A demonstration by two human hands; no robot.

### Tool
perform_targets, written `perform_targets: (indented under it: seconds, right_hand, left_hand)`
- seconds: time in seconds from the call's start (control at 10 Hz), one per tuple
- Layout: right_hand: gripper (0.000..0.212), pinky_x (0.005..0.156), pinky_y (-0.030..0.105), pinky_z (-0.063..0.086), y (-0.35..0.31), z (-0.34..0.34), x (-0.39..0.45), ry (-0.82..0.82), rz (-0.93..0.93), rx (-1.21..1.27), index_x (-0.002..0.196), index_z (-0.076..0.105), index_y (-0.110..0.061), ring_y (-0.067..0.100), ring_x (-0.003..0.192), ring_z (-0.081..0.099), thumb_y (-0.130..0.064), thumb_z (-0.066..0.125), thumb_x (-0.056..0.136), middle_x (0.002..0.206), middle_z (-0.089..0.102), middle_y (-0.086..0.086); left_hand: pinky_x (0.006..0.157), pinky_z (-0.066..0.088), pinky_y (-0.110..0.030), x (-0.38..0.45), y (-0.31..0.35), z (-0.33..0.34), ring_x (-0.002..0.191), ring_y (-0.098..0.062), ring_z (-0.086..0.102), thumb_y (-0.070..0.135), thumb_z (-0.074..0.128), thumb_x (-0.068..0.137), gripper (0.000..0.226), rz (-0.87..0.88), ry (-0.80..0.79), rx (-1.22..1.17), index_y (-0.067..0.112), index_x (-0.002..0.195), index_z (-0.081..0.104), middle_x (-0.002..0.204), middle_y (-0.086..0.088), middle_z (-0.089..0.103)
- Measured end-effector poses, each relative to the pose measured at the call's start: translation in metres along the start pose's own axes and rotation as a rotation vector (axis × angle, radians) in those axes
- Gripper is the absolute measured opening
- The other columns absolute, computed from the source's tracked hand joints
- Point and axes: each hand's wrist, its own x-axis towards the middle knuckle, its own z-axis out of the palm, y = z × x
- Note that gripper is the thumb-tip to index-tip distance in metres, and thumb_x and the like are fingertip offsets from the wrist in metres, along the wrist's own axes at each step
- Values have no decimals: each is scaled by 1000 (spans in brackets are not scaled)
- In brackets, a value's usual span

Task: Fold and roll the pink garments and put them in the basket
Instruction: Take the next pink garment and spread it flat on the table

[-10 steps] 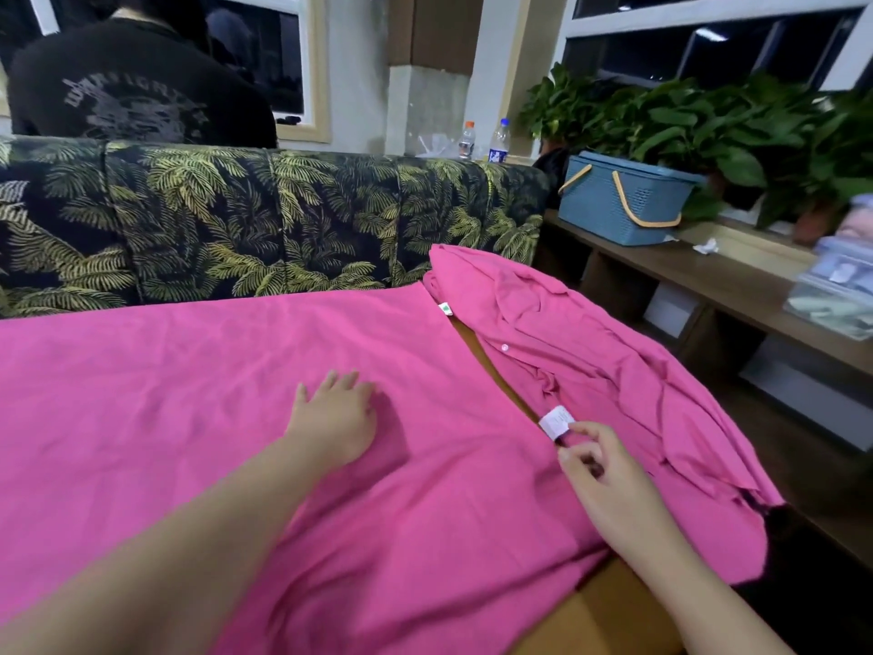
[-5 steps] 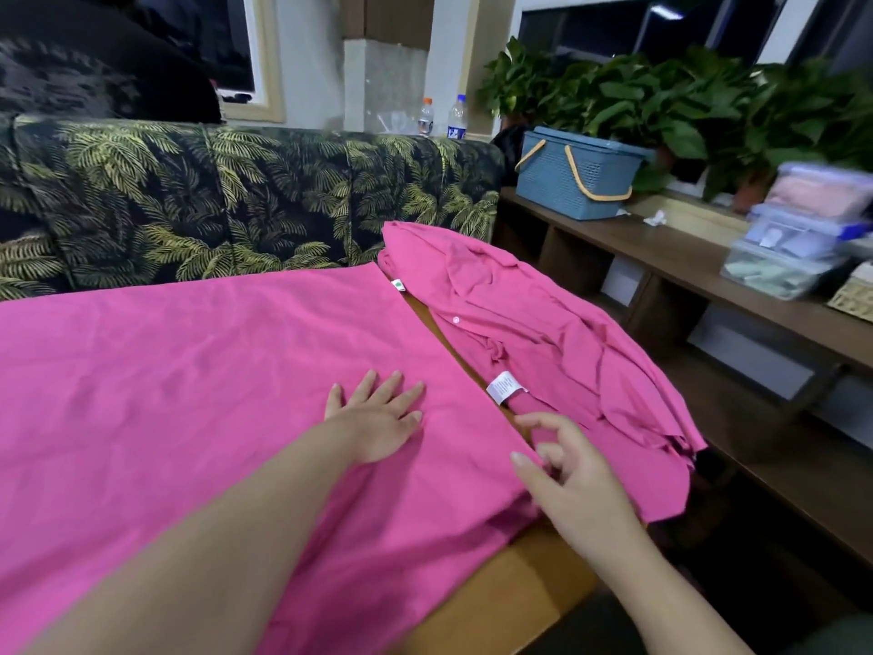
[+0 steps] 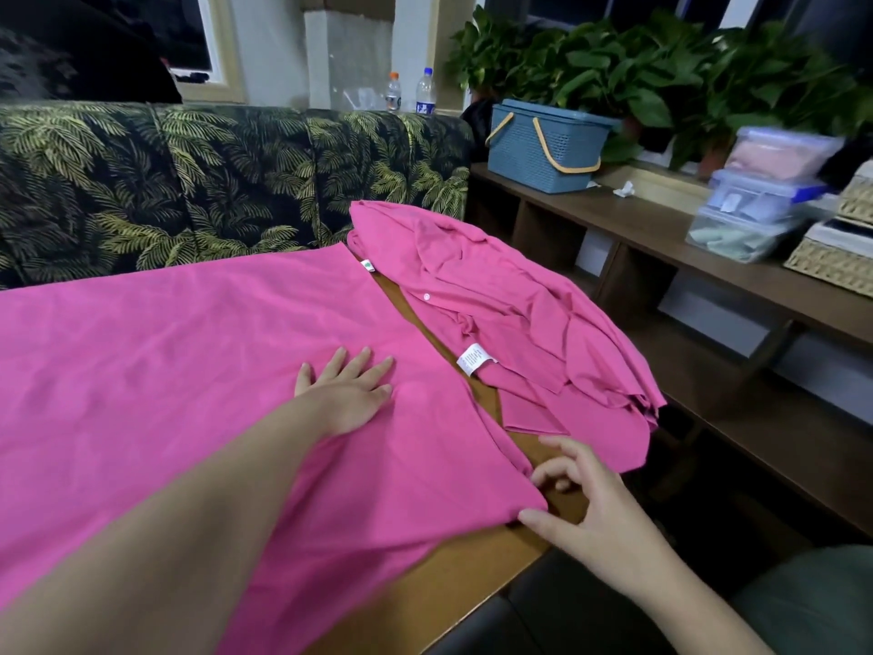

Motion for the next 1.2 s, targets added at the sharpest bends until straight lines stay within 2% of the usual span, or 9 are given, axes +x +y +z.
perform_targets:
  seconds: [0.1,0.2,0.3,0.4,0.5,0.6,0.7,0.9,1.2]
  right_hand:
    - [49,100,29,33,4,1,-7,-38,-51,-62,113,37,-62,-10,119,30,-44,70,82,115,37,-44]
    - [38,100,28,40,4,8,2,96,-87,-43,102,48,-53,-6,114,44,-26,68,86,110,48,-30]
    - [32,97,25,34,0,11,14,140,-150,-165,103,48,-43,-1,110,39,-31,70,83,108,39,-33]
    - [19,100,29,34,6,13,22,147,-216,-229,105,67,-25,-6,108,37,-25,69,86,108,42,-32]
    - [16,103,25,32,9,15,18,169,-269,-136,105,68,-28,-11,119,37,-22,64,90,117,48,-30]
    - [20,89,10,39,-4,13,6,225,-221,74,100,56,-43,-7,108,52,-51,40,94,100,58,-30]
    - [30,61,18,38,-14,10,0,280,-199,180,82,52,-29,8,71,52,-51,36,93,75,53,-12]
    - [28,57,18,34,-2,-3,-4,211,-64,168,70,52,-16,0,60,46,-23,51,97,59,49,-15]
    - [50,54,26,27,8,-10,-12,52,42,-20,54,44,-12,6,51,35,-45,64,86,52,35,-5]
  left_hand:
    - [115,-7,-57,-1,0,0,147,-20,-15,47,13,102,51,1,0,-2,44,150,-4,160,9,-13]
    - [115,-7,-56,-1,1,0,147,-20,-14,46,14,102,51,-4,6,-5,44,150,-3,160,9,-12]
    - [115,-7,-56,-1,1,0,147,-20,-13,46,15,102,51,-9,13,-1,44,150,-3,160,9,-11]
    - [115,-7,-55,-2,1,1,147,-19,-13,46,15,102,51,-9,16,-3,44,150,-2,161,9,-11]
    - [116,-7,-55,-2,2,1,147,-19,-13,46,15,102,51,-11,23,0,44,150,-2,160,9,-11]
    - [115,-6,-55,-1,2,1,147,-19,-13,46,15,102,51,-12,24,5,44,150,-2,160,9,-11]
    - [115,-7,-54,1,2,2,147,-18,-13,48,19,101,53,-14,27,-5,44,150,-1,160,10,-11]
    - [115,-7,-54,3,-2,3,147,-18,-13,52,22,100,56,-9,25,-9,45,150,-2,160,11,-11]
    - [115,-4,-55,1,-2,7,148,-20,-11,57,14,99,55,7,69,50,45,150,-3,160,10,-11]
